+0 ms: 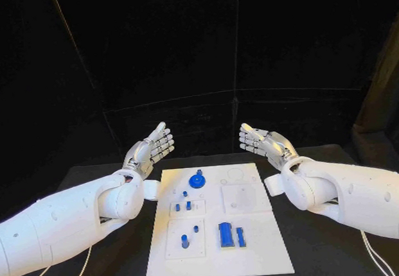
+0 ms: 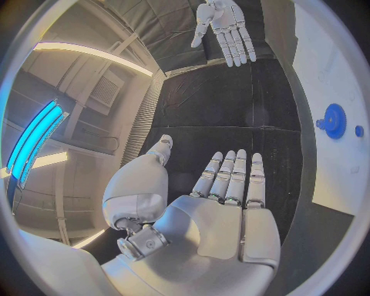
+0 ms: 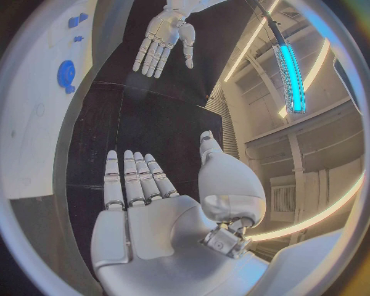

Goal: Assemble the parts on the task board

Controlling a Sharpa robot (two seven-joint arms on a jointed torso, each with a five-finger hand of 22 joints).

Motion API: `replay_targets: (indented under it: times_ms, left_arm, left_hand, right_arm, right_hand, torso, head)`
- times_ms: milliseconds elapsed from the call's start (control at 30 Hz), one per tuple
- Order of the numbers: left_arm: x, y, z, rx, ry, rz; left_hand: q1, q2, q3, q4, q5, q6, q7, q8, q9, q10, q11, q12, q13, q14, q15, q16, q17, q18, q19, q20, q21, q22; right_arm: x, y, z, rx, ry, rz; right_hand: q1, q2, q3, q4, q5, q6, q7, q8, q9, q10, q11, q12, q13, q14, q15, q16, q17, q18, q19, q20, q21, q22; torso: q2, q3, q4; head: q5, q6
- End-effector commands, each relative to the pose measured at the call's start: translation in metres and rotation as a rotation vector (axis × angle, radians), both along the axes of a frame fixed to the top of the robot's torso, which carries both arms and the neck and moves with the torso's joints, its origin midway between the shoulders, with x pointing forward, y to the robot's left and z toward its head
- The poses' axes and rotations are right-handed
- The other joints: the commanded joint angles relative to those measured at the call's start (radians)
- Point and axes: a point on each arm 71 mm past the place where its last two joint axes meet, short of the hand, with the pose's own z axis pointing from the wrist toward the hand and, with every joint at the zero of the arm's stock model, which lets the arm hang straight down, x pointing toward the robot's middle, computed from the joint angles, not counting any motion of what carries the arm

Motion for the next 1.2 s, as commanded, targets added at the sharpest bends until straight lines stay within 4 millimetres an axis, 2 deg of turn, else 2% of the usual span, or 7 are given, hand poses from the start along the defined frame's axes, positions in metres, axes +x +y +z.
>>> replay_targets:
  times_ms: [33,100,133,167,233,300,1200]
  left_arm:
    - [-0.013,-0.003,0.001,0.094,-0.042,0.127]
    - [-0.021,-0.008,0.001,0.102,-0.044,0.147]
    - [-0.025,-0.010,0.001,0.105,-0.046,0.157]
    - [-0.027,-0.011,0.002,0.107,-0.046,0.161]
    - [-0.033,-0.014,0.002,0.112,-0.048,0.176]
    - [-0.039,-0.017,0.003,0.117,-0.050,0.191]
    - [-0.044,-0.020,0.005,0.123,-0.053,0.206]
  left_hand:
    - [-0.199,0.004,-0.052,0.001,-0.008,-0.151,-0.059,-0.008,-0.004,-0.157,-0.083,-0.012,-0.004,-0.147,-0.053,-0.064,-0.015,-0.038,-0.117,-0.046,-0.008,-0.047]
    - [-0.226,0.004,-0.059,0.001,-0.008,-0.172,-0.059,-0.008,-0.004,-0.179,-0.083,-0.012,-0.004,-0.167,-0.053,-0.064,-0.015,-0.115,-0.133,-0.052,-0.008,-0.054]
    - [-0.241,0.004,-0.063,0.001,-0.008,-0.183,-0.059,-0.008,-0.004,-0.191,-0.083,-0.012,-0.004,-0.178,-0.053,-0.064,-0.015,-0.115,-0.142,-0.056,-0.008,-0.057]
    - [-0.253,0.004,-0.066,0.001,-0.008,-0.192,-0.059,-0.008,-0.004,-0.200,-0.083,-0.012,-0.004,-0.187,-0.053,-0.064,-0.015,-0.115,-0.149,-0.058,-0.008,-0.060]
    - [-0.276,0.004,-0.072,0.001,-0.008,-0.209,-0.059,-0.008,-0.004,-0.218,-0.083,-0.012,-0.004,-0.204,-0.053,-0.064,-0.015,-0.115,-0.163,-0.063,-0.008,-0.066]
    - [-0.311,0.004,-0.080,0.001,-0.008,-0.236,-0.059,-0.008,-0.004,-0.245,-0.083,-0.012,-0.004,-0.229,-0.053,-0.064,-0.015,-0.115,-0.183,-0.140,-0.008,-0.074]
    - [-0.609,0.004,-0.158,0.001,-0.008,-0.462,-0.059,-0.008,-0.004,-0.480,-0.083,-0.012,-0.004,-0.449,-0.053,-0.064,-0.015,-0.115,-0.360,-0.140,-0.008,-0.144]
  right_arm:
    - [-0.011,-0.001,0.004,0.029,-0.011,-0.169]
    - [-0.018,0.002,0.004,0.039,-0.004,-0.187]
    - [-0.021,0.004,0.004,0.043,-0.001,-0.195]
    - [-0.023,0.004,0.005,0.045,0.001,-0.199]
    - [-0.027,0.006,0.005,0.050,0.006,-0.210]
    - [-0.031,0.008,0.005,0.054,0.010,-0.219]
    - [-0.032,0.008,0.006,0.055,0.012,-0.222]
  right_hand:
    - [-0.229,-0.007,0.026,0.001,-0.043,-0.146,-0.097,-0.008,-0.007,-0.165,-0.064,-0.007,-0.005,-0.170,-0.029,-0.008,-0.005,-0.035,-0.159,-0.041,-0.007,-0.013]
    - [-0.259,-0.007,0.026,0.001,-0.043,-0.166,-0.097,-0.008,-0.007,-0.187,-0.064,-0.007,-0.005,-0.192,-0.029,-0.008,-0.005,-0.116,-0.180,-0.046,-0.007,-0.013]
    - [-0.276,-0.007,0.026,0.001,-0.043,-0.177,-0.097,-0.008,-0.007,-0.199,-0.064,-0.007,-0.005,-0.205,-0.029,-0.008,-0.005,-0.046,-0.192,-0.049,-0.007,-0.013]
    - [-0.292,-0.007,0.026,0.001,-0.043,-0.187,-0.097,-0.008,-0.007,-0.210,-0.064,-0.007,-0.005,-0.217,-0.029,-0.008,-0.005,-0.116,-0.203,-0.052,-0.007,-0.013]
    - [-0.318,-0.007,0.026,0.001,-0.043,-0.204,-0.097,-0.008,-0.007,-0.229,-0.064,-0.007,-0.005,-0.236,-0.029,-0.008,-0.005,-0.116,-0.221,-0.125,-0.007,-0.013]
    - [-0.356,-0.007,0.026,0.001,-0.043,-0.228,-0.097,-0.008,-0.007,-0.256,-0.064,-0.007,-0.005,-0.265,-0.029,-0.008,-0.005,-0.116,-0.246,-0.125,-0.007,-0.013]
    - [-0.583,-0.007,0.026,0.001,-0.043,-0.371,-0.097,-0.008,-0.007,-0.421,-0.064,-0.007,-0.005,-0.435,-0.029,-0.008,-0.005,-0.116,-0.405,-0.125,-0.007,-0.013]
  torso:
    - [-0.010,0.0053,-0.0019]
    - [-0.010,0.0053,-0.0019]
    - [-0.010,0.0053,-0.0019]
    - [-0.010,0.0053,-0.0019]
    - [-0.010,0.0053,-0.0019]
    - [-0.010,0.0053,-0.0019]
    - [-0.010,0.0053,-0.0019]
  head:
    - [0.002,0.000]
    - [0.002,0.000]
    - [0.002,0.000]
    - [0.002,0.000]
    - [0.002,0.000]
    - [0.002,0.000]
    - [0.002,0.000]
